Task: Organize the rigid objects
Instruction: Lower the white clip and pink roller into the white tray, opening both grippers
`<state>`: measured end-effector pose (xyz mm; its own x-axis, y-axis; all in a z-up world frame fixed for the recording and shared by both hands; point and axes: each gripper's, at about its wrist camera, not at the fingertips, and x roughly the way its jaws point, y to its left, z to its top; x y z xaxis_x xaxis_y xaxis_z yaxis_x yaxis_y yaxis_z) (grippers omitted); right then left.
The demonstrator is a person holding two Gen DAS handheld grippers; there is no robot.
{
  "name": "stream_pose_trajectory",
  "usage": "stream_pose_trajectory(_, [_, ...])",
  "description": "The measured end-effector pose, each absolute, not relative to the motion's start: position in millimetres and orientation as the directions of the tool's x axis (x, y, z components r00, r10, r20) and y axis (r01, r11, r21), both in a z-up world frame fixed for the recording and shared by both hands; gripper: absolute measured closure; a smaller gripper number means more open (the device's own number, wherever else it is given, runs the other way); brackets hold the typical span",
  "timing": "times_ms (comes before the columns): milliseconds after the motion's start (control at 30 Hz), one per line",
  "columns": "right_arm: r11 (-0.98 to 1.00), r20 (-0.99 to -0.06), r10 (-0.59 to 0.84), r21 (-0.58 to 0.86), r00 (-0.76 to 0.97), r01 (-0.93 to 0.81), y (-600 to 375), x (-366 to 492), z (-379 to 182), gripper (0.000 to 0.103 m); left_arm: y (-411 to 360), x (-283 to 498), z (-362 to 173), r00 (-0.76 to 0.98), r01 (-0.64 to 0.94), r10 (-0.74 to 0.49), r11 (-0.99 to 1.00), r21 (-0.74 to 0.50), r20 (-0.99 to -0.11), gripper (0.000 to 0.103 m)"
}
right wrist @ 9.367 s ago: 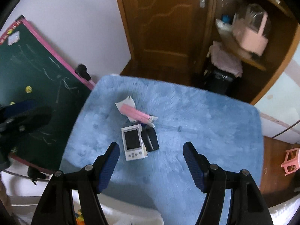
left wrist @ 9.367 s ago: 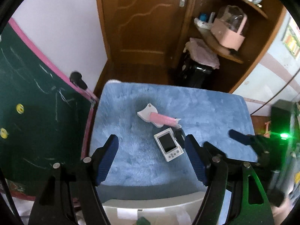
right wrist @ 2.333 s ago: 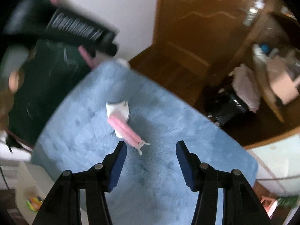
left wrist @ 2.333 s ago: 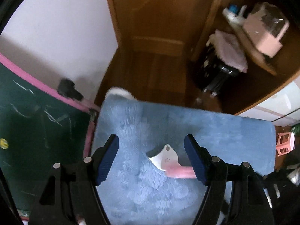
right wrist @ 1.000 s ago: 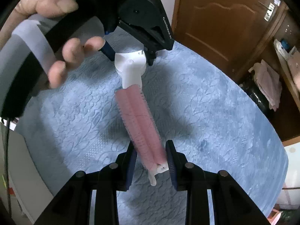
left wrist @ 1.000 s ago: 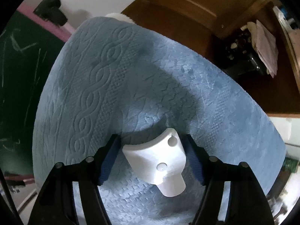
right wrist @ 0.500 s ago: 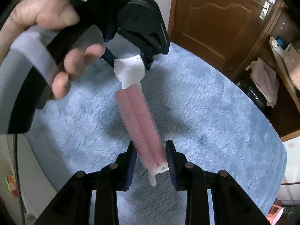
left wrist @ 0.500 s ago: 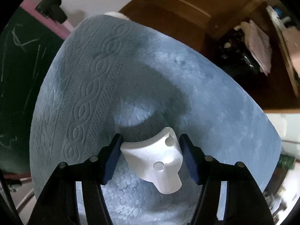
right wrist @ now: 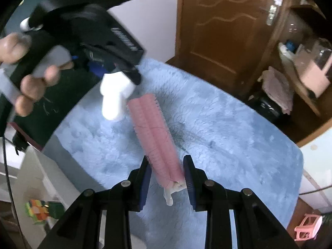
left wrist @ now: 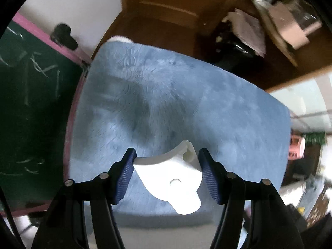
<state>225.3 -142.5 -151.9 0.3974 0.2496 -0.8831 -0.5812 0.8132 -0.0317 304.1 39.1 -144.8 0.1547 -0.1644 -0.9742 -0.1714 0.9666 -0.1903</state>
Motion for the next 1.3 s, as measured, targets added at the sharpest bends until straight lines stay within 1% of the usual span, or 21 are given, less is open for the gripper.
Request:
stream_pose_trajectory(233, [0.875,-0.862,0.241,-0.005,0.446,-0.484,-152,174,-102,0.072,34,231,-84,0.222,-0.019,-0.183,0.981,-0.192,-0.958,0.037])
stream_pose_trajectory(400, [0.901,-0.859,0.247,0.034,0.449,-0.432,-155,121,-83,0.072,35,174,-75,0.240,0.055,-0.190,0.982,-0.181,-0.952,0.037])
stream_pose_trajectory(533, [0.918,-0.872,0.241,0.062,0.426,-0.392,-157,77,-90,0.072,33,131,-88,0.250,0.099,-0.149,0.987,-0.128,-0.957,0.037])
stream_pose_trajectory(700, [0.946,-0.918,0.157,0.035,0.363,-0.321,-157,35,-128,0.072,21,95,-130,0.209,0.143,-0.141,0.983,-0.112,-0.968,0.037])
stream_pose_trajectory(800, [0.968,-0.945,0.107,0.027,0.309,-0.250,-162,19,-155,0.072,10,85,-155,0.190,0.157,-0.127,0.983,-0.098,-0.973,0.037])
stream_pose_trajectory(867, [0.977,-0.955,0.092,0.031,0.283,-0.211,-165,10,-170,0.072,5,83,-170,0.173,0.160,-0.137,0.981,-0.109,-0.975,0.037])
stream_pose_trajectory(967, [0.987,-0.962,0.075,0.033,0.264,-0.159,-171,2,-187,0.072,-2,83,-187,0.167,0.162,-0.121,0.982,-0.094,-0.978,0.037])
stream_pose_trajectory(1100, [0.992,-0.972,0.100,0.082,0.213,-0.095,-177,0,-210,0.071,-6,82,-203,0.157,0.148,-0.114,0.985,-0.090,-0.981,0.037])
stream_pose_trajectory(1200, [0.993,-0.974,0.098,0.083,0.205,-0.084,-175,-1,-215,0.070,-6,81,-208,0.163,0.134,-0.103,0.988,-0.081,-0.981,0.037])
stream_pose_trajectory(1267, [0.993,-0.973,0.090,0.071,0.215,-0.095,-172,-6,-213,0.067,-6,79,-207,0.165,0.131,-0.109,0.987,-0.087,-0.980,0.037])
stream_pose_trajectory(1300, [0.993,-0.972,0.090,0.070,0.218,-0.100,-172,-8,-210,0.061,-5,77,-205,0.171,0.129,-0.114,0.987,-0.093,-0.979,0.037])
